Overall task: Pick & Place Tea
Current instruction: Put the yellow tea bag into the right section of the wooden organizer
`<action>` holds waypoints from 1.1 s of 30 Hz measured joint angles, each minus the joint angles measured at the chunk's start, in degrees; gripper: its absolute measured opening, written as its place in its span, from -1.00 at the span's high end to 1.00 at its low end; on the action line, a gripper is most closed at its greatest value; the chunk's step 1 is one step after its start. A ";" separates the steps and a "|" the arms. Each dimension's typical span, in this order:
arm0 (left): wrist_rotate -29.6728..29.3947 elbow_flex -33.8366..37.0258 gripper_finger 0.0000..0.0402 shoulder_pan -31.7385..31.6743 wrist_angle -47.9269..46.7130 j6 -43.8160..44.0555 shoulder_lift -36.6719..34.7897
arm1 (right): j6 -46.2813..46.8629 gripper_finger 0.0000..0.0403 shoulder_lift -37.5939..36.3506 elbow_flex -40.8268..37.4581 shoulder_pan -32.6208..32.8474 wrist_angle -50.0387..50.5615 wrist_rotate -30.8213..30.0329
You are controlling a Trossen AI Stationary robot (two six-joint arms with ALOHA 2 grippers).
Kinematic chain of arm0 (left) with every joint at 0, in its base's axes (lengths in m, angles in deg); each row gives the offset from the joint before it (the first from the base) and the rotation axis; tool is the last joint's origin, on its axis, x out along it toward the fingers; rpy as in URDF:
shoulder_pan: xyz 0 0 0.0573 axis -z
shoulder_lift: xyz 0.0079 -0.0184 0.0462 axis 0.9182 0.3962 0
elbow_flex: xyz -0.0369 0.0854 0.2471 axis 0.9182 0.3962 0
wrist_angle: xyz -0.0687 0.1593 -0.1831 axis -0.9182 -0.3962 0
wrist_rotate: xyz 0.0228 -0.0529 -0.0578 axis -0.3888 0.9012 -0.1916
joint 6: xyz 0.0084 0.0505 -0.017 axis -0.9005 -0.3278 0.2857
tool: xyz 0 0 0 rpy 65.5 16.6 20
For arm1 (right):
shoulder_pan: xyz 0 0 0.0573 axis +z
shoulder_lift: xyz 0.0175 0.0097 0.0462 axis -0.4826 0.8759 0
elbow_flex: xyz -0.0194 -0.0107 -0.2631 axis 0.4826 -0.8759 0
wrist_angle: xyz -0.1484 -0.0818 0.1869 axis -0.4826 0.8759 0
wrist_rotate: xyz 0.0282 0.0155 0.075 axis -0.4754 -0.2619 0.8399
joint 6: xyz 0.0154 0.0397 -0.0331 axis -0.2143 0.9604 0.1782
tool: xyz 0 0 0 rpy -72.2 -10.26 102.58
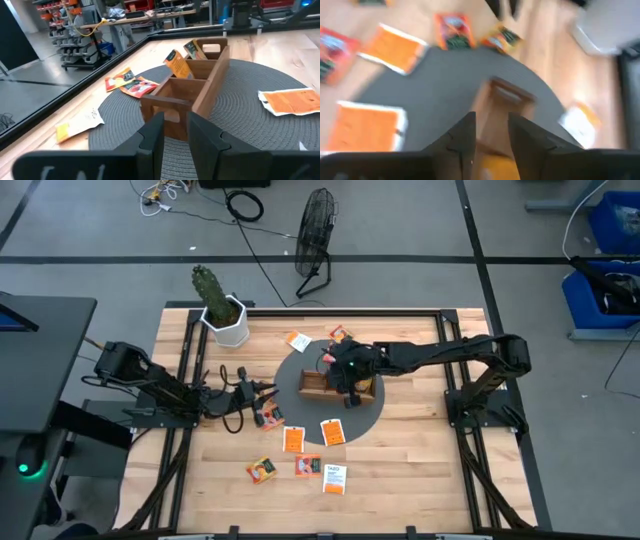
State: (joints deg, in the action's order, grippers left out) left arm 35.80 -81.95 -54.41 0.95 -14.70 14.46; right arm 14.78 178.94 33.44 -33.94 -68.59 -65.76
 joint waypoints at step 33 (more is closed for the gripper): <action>32.67 -12.57 0.98 15.33 -23.93 58.23 -0.02 | 18.15 0.64 -22.82 -40.31 22.45 -46.11 -17.71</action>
State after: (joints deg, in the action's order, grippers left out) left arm 68.47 -94.52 -39.09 -22.97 43.53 14.44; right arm 32.93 156.12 -6.87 -11.48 -114.70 -83.47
